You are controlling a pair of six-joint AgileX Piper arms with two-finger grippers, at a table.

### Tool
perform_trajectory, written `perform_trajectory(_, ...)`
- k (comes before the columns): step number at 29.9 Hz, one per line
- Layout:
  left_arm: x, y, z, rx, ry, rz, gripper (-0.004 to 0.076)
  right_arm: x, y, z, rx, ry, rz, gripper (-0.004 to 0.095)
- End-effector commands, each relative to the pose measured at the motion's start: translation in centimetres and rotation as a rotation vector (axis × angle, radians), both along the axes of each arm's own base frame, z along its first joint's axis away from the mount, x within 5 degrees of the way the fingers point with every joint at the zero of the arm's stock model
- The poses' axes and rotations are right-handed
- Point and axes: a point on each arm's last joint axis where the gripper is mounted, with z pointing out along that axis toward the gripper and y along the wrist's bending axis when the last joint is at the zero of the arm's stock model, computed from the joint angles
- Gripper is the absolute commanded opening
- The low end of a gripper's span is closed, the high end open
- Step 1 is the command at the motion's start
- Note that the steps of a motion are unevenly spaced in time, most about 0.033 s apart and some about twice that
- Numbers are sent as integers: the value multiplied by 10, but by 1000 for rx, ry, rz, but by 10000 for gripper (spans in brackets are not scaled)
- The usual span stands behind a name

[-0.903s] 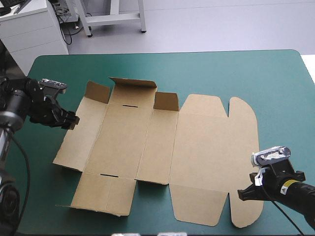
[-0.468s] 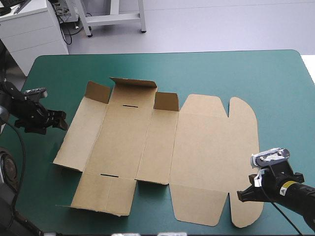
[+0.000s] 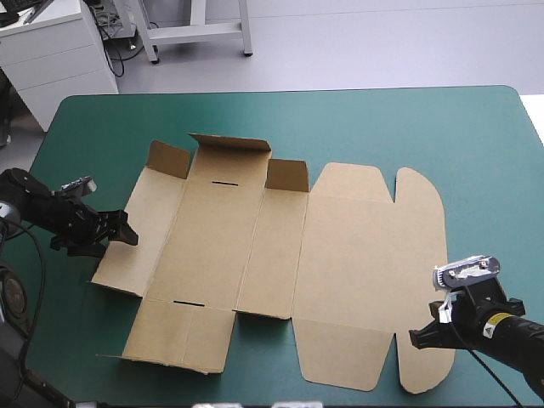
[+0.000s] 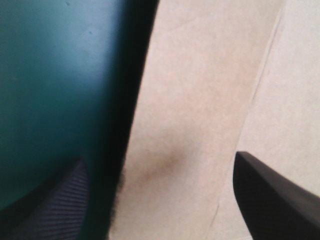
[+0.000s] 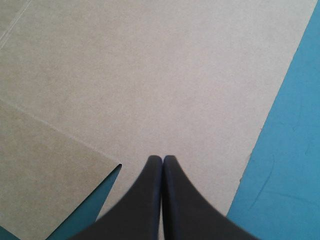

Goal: Fold the box

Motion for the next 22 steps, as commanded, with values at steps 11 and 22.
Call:
perform_trajectory(11, -27, -47, 44, -102, -78, -118, 544, 5, 1, 12, 22, -89, -5, -23)
perform_trajectory(22, -33, -59, 34, -72, -5, -135, 500, 4, 1, 11, 17, -70, -2, -23)
